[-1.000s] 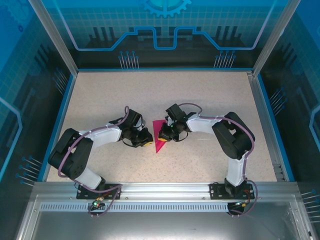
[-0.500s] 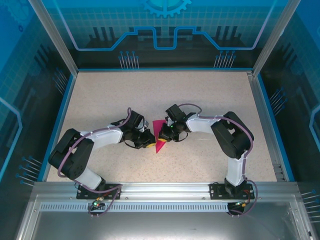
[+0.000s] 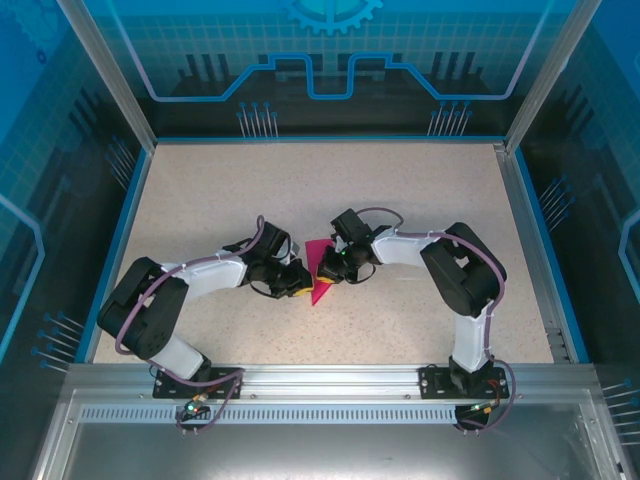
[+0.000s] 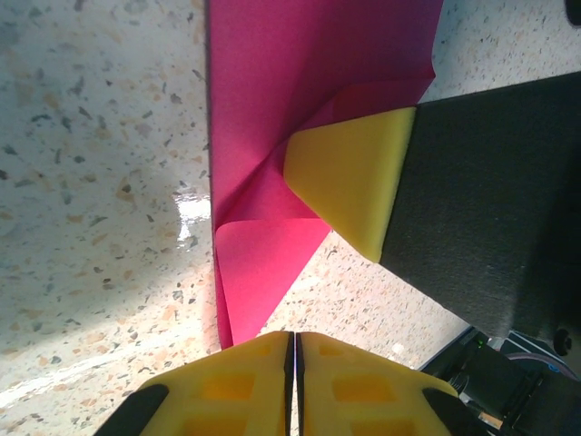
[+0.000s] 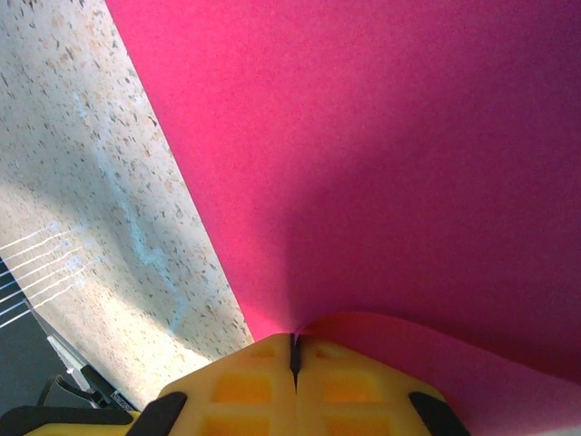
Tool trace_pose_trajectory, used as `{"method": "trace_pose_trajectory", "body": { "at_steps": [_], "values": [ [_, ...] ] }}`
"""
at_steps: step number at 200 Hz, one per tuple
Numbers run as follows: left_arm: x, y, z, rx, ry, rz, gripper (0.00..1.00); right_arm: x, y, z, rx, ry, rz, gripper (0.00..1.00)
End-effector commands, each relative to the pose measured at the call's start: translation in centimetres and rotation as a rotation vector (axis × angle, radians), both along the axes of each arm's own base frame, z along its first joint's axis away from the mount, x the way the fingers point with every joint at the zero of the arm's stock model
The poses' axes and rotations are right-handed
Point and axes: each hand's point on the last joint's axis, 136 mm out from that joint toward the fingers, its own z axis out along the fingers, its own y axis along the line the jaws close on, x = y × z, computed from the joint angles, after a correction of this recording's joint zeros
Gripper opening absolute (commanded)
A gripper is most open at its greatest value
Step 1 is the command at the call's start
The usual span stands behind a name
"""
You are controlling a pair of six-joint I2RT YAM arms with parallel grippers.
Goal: Fold a paper plane with a square sheet of paper (pick it up from the middle)
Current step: Third fold the triangle at the center of the table.
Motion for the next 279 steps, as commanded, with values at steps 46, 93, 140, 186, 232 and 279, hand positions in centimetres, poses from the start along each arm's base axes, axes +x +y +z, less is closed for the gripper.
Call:
{"method": "trace_pose_trajectory", "body": {
  "at_steps": [46, 93, 140, 186, 232, 279],
  "values": [
    [-0.5, -0.5, -0.7, -0.003, 0.026, -0.014, 0.12, -0.1, 0.2, -0.9, -0.014, 0.012, 0.003, 0.02],
    [-0.4, -0.3, -1.1, 0.014, 0.031, -0.005, 0.12, -0.5, -0.1, -1.0, -0.024, 0.021, 0.025, 0.04],
    [0.0, 0.7, -1.0, 0.068, 0.01, 0.04, 0.12, -0.7, -0.2, -1.2, -0.03, 0.025, 0.034, 0.17],
    [0.4, 2.1, -0.4, 0.138, -0.021, 0.088, 0.12, -0.9, -0.3, -1.5, -0.038, 0.029, 0.038, 0.3],
    [0.4, 2.3, -0.6, 0.149, -0.018, 0.099, 0.12, -0.9, -0.4, -1.6, -0.038, 0.026, 0.04, 0.42],
    [0.8, 2.1, -0.7, 0.143, -0.017, 0.102, 0.12, -1.1, -0.7, -1.9, -0.05, 0.027, 0.035, 0.4]
  ]
}}
